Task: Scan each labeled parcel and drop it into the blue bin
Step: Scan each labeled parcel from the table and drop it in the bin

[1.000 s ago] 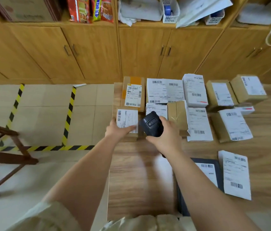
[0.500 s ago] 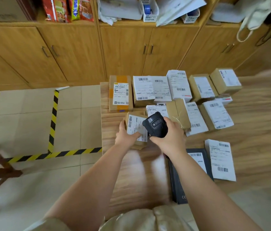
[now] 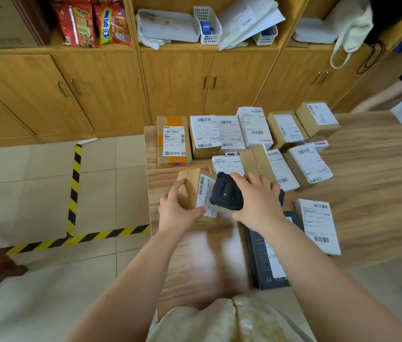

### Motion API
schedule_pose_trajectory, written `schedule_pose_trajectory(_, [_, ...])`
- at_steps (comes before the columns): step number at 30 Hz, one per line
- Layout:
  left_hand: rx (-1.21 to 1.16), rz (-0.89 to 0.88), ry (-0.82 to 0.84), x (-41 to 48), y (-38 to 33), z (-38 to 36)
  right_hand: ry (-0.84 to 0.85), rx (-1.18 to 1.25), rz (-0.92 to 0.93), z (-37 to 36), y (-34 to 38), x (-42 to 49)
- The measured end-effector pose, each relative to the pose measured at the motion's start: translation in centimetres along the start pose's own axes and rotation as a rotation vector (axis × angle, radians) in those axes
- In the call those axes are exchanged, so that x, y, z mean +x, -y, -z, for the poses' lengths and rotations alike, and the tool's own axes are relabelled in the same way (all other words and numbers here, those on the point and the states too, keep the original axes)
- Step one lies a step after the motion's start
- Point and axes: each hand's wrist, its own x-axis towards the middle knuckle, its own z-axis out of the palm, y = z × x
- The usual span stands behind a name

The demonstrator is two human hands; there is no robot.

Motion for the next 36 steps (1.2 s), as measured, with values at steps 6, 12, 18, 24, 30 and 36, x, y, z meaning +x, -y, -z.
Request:
schedule_pose_trajectory(6, [0.038, -0.047, -0.029, -0.6, 0.0, -0.1, -0.030, -0.021, 0.000, 0.1, -0.1, -1.1])
schedule_pose_trajectory(12, [0.043, -0.084, -0.057, -1.2, -1.1, 0.0, -0.009, 0.090, -0.069, -0.4, -1.0, -2.0])
schedule_pose_trajectory(18, [0.012, -0.147, -0.018, -0.8, -4.4, -1.2, -0.073, 0.237, -0.206, -0.2, -3.8, -4.4])
schedule_pose_trajectory(24, [0.171, -0.322, 0.117, -1.7, -8.2, -7.0, -0.152, 0.258, -0.424, 0.6, -8.8, -8.2])
schedule_pose_trajectory(30, [0.263, -0.441, 0.228, -3.3, -10.7, -13.1, -0.157, 0.323, -0.601, 1.1, -14.3, -12.6])
schedule_pose_trajectory(36, [0.314, -0.484, 0.246, -5.7, -13.7, -18.8, -0.184, 0.439, -0.694, 1.2, -19.0, -16.6])
